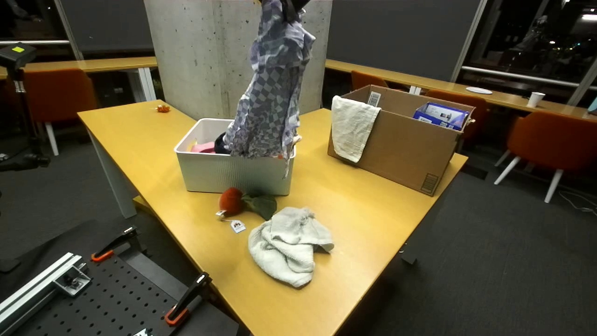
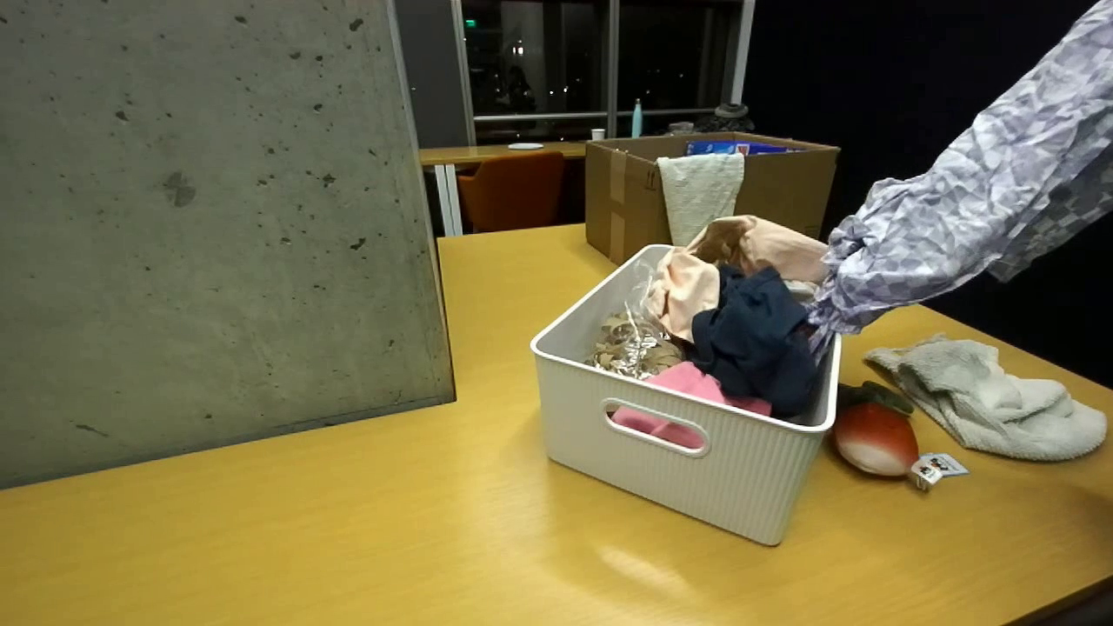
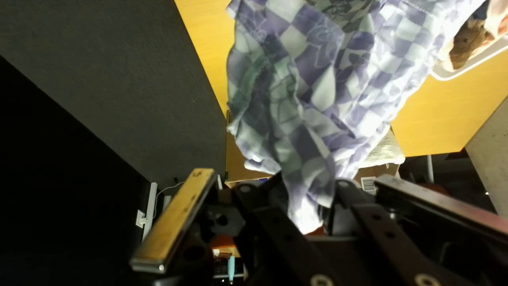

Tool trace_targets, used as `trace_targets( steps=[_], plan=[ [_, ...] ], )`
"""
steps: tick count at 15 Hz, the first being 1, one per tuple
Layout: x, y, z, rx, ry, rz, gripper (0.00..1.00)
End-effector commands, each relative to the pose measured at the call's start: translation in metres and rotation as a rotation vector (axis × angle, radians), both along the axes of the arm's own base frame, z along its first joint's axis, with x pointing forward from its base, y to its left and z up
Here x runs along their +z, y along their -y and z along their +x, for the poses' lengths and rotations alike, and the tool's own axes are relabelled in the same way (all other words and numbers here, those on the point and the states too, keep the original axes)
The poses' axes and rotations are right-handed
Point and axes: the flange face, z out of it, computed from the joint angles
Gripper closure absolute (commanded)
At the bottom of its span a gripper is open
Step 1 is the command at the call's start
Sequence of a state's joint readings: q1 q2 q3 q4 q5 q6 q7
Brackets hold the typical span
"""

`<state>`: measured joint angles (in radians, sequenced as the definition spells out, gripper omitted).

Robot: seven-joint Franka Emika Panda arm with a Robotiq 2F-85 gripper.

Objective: Put the pink shirt in the basket, then remove the white towel, the turnip plushie and the purple shirt from the basket

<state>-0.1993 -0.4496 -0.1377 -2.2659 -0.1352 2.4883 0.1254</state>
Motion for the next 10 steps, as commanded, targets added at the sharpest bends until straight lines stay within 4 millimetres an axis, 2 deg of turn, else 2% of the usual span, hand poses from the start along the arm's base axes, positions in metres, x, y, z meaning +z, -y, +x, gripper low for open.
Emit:
trace_targets(
  steps=[1, 2, 4, 10],
  plan=[
    [0.017, 0.000, -0.021, -0.005, 0.018, 0.008, 0.98],
    [0.014, -0.006, -0.022, -0.001, 0.002, 0.007, 0.98],
    [-0.007, -0.017, -0.021, 0.008, -0.060, 0.008, 0.98],
    [-0.104, -0.050, -0.017, 0.061, -0.262, 0.028, 0.98]
  ],
)
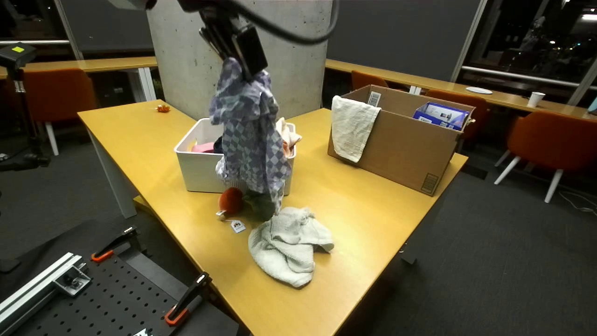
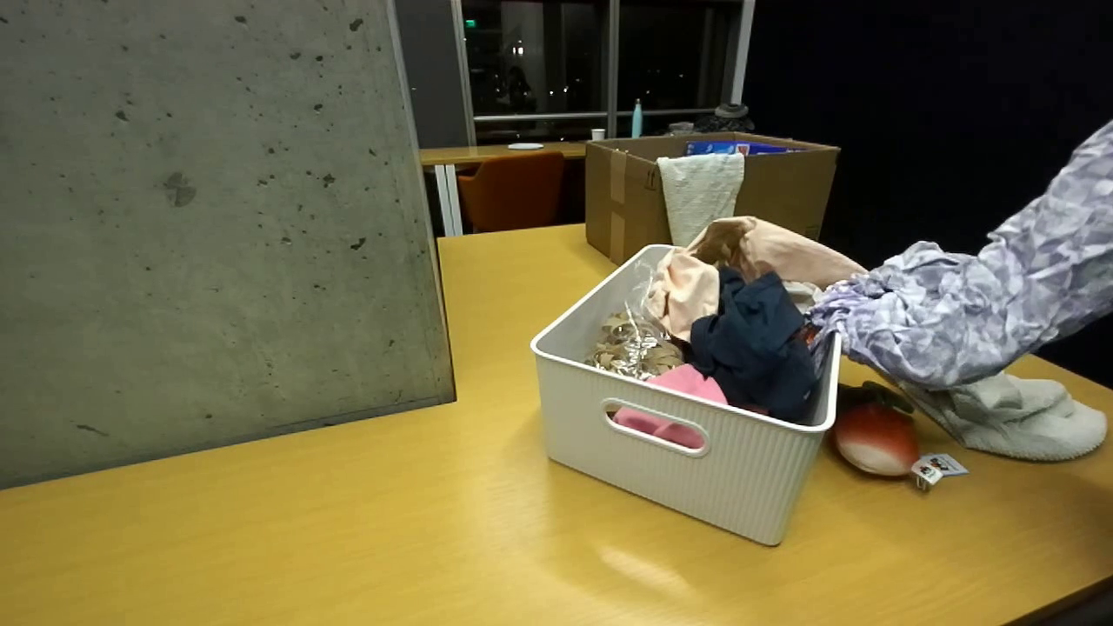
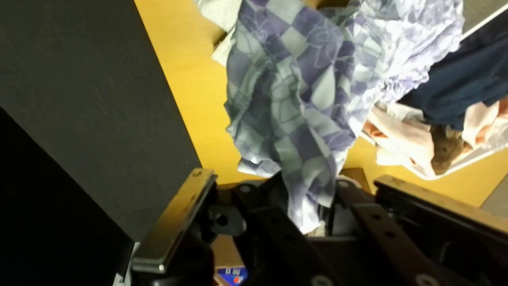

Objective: Put the pink shirt in the basket, then remove the white towel, the turnip plushie and the purple shirt from the basket

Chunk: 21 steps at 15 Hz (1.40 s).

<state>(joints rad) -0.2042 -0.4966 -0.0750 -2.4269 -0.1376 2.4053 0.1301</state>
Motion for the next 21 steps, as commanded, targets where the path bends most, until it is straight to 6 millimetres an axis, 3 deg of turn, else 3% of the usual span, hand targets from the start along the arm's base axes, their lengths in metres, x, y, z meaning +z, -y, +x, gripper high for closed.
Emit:
trace_targets(
  steps=[1, 6, 11, 16, 17, 18, 21],
  plan=[
    [-0.053, -0.020, 0.005, 0.031, -0.107, 0.003, 0.98],
    [-0.133, -0.065, 0.028, 0.121, -0.260, 0.023, 0.98],
    [-0.215, -0.094, 0.057, 0.195, -0.378, 0.042, 0.98],
    [-0.272, -0.122, 0.080, 0.260, -0.452, 0.046, 0.98],
    [-0.276, -0.127, 0.084, 0.270, -0.459, 0.044, 0.66],
    [-0.279, -0.132, 0.086, 0.277, -0.464, 0.044, 0.65],
    [-0.276, -0.137, 0.096, 0.295, -0.452, 0.040, 0.43]
  ],
)
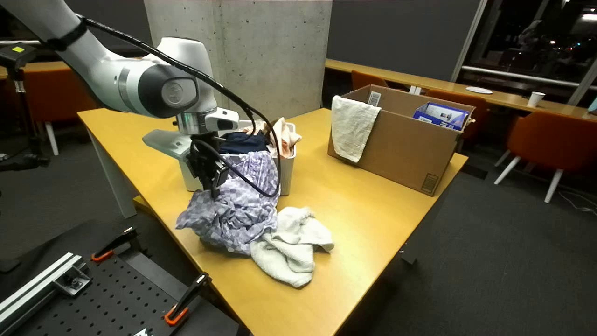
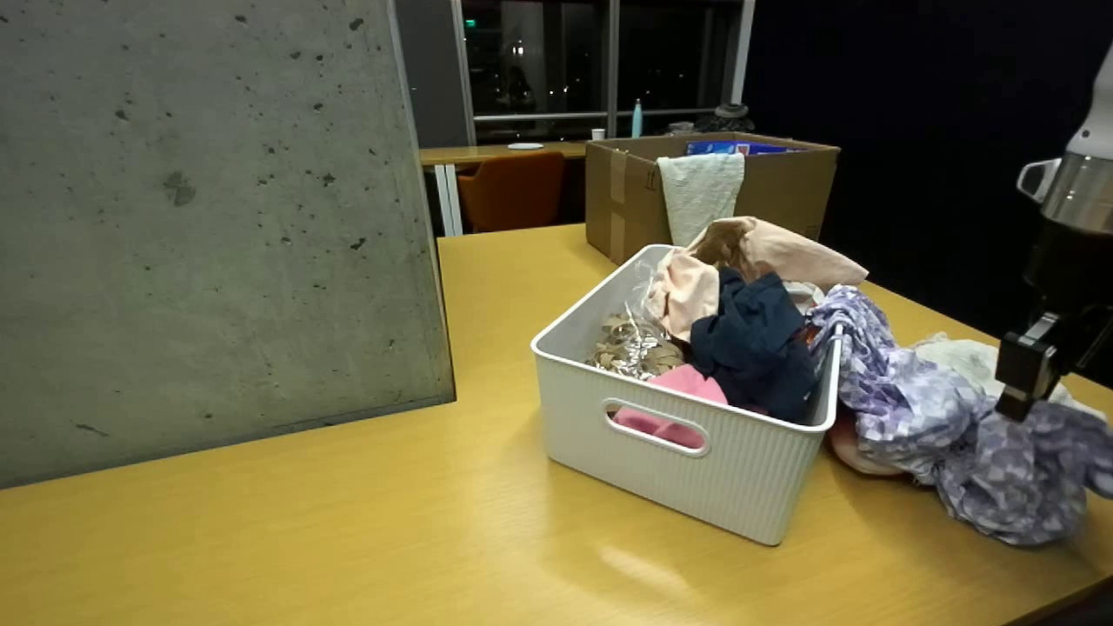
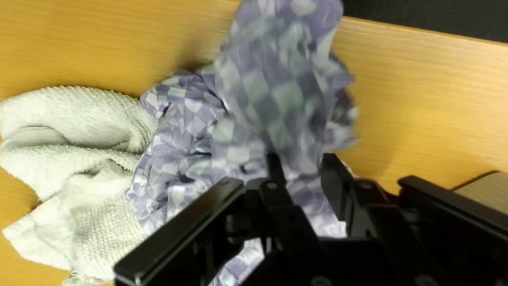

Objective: Put the pink shirt in the basket, then remove the white towel, the turnip plushie and the purple shirt from the basket

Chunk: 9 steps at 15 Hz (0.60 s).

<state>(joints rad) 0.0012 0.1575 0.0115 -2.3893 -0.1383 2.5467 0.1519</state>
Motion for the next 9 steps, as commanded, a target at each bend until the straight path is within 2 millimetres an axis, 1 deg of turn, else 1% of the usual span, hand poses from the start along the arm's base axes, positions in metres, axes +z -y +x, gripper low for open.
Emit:
trace_targets(
  steps=[1, 2, 4, 5, 6, 7, 9],
  plan=[
    [0.010, -0.003, 0.019, 0.018, 0.028, 0.001, 0.37],
    [0.014, -0.001, 0.027, 0.020, 0.042, -0.001, 0.28],
    [0.019, 0.004, 0.041, 0.018, 0.063, -0.001, 0.16],
    [0.019, 0.007, 0.048, 0.014, 0.069, -0.001, 0.07],
    [0.015, 0.009, 0.055, 0.008, 0.069, 0.005, 0.01],
    [0.011, 0.009, 0.059, 0.006, 0.068, 0.009, 0.00],
    [0.000, 0.007, 0.058, -0.004, 0.053, 0.015, 0.00]
  ],
)
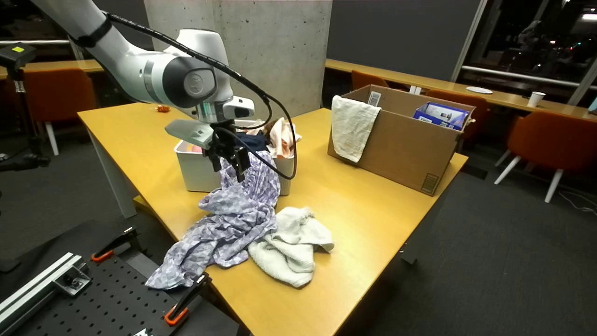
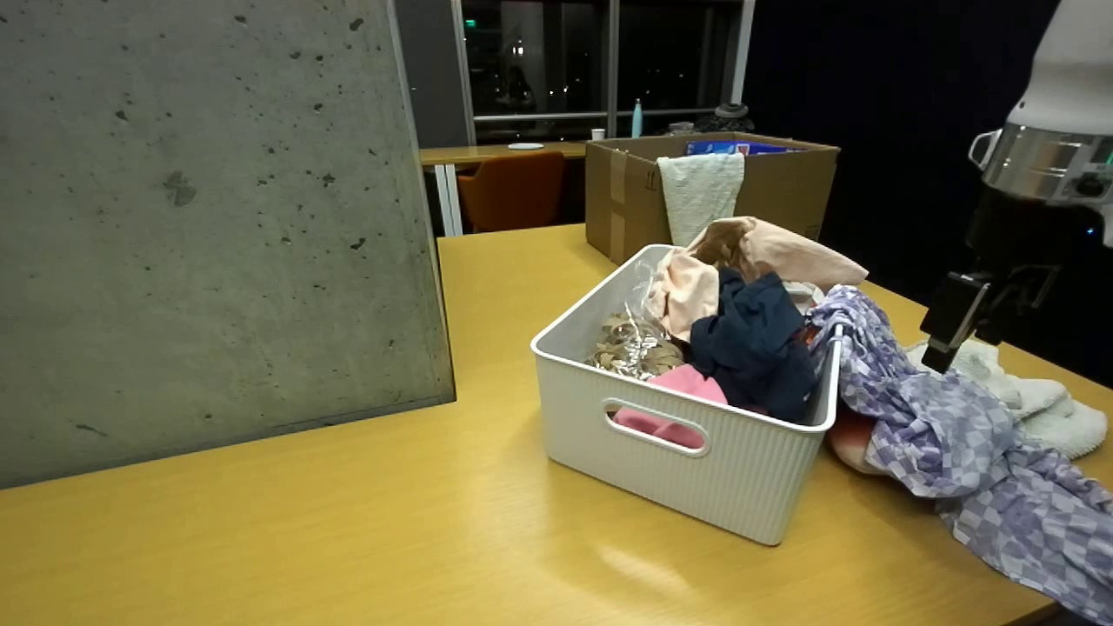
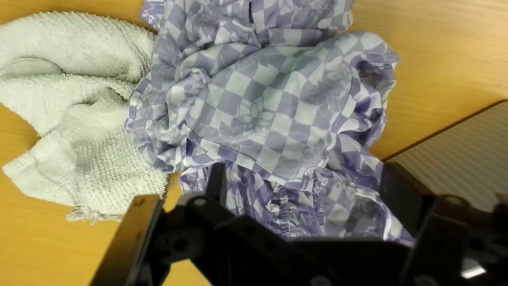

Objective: Put the pink shirt in the basket, then remove the white towel, the turnip plushie and the purple shirt from the basket

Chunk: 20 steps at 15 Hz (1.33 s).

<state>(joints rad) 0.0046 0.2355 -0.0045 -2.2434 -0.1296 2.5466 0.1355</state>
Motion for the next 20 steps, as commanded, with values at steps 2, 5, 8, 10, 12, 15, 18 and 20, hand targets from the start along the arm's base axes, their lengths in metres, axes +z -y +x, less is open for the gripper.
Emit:
trace_targets(
  steps=[2, 5, 8, 10, 12, 15, 18, 20],
  plan=[
    [-0.025, -0.001, 0.001, -0.009, -0.037, 0.014, 0.00],
    [-0.031, 0.004, -0.014, -0.016, -0.047, -0.002, 0.00],
    [-0.043, 0.017, -0.006, 0.004, -0.027, -0.006, 0.00],
    [-0.061, 0.016, 0.004, 0.021, -0.004, 0.003, 0.00],
    [-0.078, 0.007, 0.009, 0.050, 0.014, 0.013, 0.00],
    [-0.106, -0.002, 0.015, 0.058, 0.032, 0.034, 0.00],
    [-0.122, -0.006, 0.014, 0.063, 0.031, 0.042, 0.00],
    [-0.127, -0.003, 0.015, 0.063, 0.036, 0.041, 0.00]
  ],
)
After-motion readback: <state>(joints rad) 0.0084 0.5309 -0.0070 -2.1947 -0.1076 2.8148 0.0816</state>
